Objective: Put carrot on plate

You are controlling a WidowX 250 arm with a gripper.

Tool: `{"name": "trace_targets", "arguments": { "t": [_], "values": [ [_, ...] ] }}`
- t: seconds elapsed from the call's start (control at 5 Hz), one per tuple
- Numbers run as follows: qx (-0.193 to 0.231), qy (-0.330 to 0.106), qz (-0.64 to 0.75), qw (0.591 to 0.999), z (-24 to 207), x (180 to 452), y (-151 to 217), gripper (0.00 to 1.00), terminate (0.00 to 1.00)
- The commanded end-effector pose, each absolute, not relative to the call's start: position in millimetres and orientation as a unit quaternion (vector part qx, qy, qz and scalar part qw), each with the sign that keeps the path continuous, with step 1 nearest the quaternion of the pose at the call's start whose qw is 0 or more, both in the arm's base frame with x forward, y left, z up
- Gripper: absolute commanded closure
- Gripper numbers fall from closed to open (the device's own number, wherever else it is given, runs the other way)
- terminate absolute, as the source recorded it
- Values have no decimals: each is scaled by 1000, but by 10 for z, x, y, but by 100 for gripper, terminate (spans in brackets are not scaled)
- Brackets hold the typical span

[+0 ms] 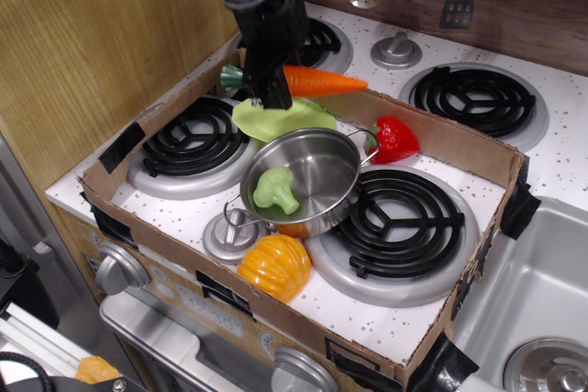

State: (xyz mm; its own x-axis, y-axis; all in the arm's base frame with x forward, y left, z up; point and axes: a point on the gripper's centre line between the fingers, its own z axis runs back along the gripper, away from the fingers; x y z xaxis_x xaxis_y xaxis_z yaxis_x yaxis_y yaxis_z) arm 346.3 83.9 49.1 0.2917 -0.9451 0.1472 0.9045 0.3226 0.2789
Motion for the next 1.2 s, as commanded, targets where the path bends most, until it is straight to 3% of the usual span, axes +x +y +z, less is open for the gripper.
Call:
{"name": "trace_targets", "arguments": {
  "t": [0.0, 0.2, 0.4, 0.6, 1.0],
  "values": [
    [86, -184, -578, 790, 473, 3647, 845, 100, 0],
    [83, -189, -575, 791, 447, 3671, 842, 0, 0],
    [81, -191, -574, 792, 489, 3689, 842, 0, 0],
    [109, -184, -578, 787, 627, 3667, 764, 0, 0],
    [149, -137, -568, 798, 1116, 3603, 545, 0, 0]
  ]
}}
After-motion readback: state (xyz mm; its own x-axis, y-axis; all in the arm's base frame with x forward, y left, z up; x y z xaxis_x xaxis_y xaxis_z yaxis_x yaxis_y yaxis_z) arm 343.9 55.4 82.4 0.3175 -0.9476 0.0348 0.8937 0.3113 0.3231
